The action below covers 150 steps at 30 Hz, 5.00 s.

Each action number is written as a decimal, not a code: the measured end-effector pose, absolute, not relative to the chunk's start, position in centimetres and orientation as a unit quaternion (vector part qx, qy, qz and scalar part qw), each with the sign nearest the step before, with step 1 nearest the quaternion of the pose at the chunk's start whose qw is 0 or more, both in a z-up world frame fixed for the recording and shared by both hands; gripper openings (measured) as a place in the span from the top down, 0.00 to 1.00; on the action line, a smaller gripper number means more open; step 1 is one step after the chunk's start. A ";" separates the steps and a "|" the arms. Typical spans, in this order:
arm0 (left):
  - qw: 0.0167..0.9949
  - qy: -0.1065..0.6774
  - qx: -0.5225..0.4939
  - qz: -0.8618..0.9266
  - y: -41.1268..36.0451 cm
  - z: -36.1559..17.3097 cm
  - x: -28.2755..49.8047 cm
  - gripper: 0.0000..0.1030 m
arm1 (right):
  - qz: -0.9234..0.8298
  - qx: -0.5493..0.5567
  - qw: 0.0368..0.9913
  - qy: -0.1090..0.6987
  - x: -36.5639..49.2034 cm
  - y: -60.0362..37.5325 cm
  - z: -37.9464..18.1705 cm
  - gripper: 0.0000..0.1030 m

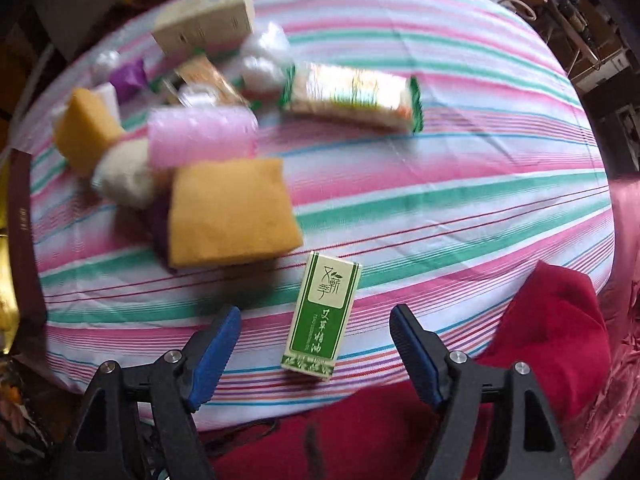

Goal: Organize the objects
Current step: 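Lift the yellow sock with the left gripper while the right gripper grasps the green box, then lower the yellow sock and green box into the gold tray, opening both grippers, then move both tools back from the tray toward the remaining items, then grasp the pink hair curler with the left gripper while the right gripper grasps the orange sponge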

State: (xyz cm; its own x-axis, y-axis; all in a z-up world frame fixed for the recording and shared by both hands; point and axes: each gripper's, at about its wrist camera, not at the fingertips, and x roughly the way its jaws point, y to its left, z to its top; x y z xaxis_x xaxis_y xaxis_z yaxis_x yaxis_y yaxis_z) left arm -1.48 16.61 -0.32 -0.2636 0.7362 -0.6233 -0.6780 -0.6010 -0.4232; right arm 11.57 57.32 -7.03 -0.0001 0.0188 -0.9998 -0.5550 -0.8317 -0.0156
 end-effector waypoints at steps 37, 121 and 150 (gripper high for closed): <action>0.155 -0.047 -0.405 0.900 -2.8 -3.3 -4.4 0.49 | 0.811 -0.549 -0.189 0.074 -7.1 17.4 -4.0 0.68; 0.531 0.171 -0.336 0.759 33.8 0.5 2.6 0.34 | 0.808 -0.240 0.193 0.502 14.4 60.2 -3.7 0.22; 0.576 0.112 -0.461 0.666 46.1 -5.4 -2.9 0.56 | 0.741 -0.314 0.218 0.552 12.9 61.8 -7.2 0.20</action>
State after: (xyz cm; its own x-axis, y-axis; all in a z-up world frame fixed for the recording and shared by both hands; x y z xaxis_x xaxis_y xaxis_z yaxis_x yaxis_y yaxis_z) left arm -2.90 46.15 -5.40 0.0884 0.6644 -0.7421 -0.8702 -0.3110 -0.3821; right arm 12.93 61.83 -7.17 -0.7079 -0.0225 -0.7059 -0.6698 -0.2957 0.6811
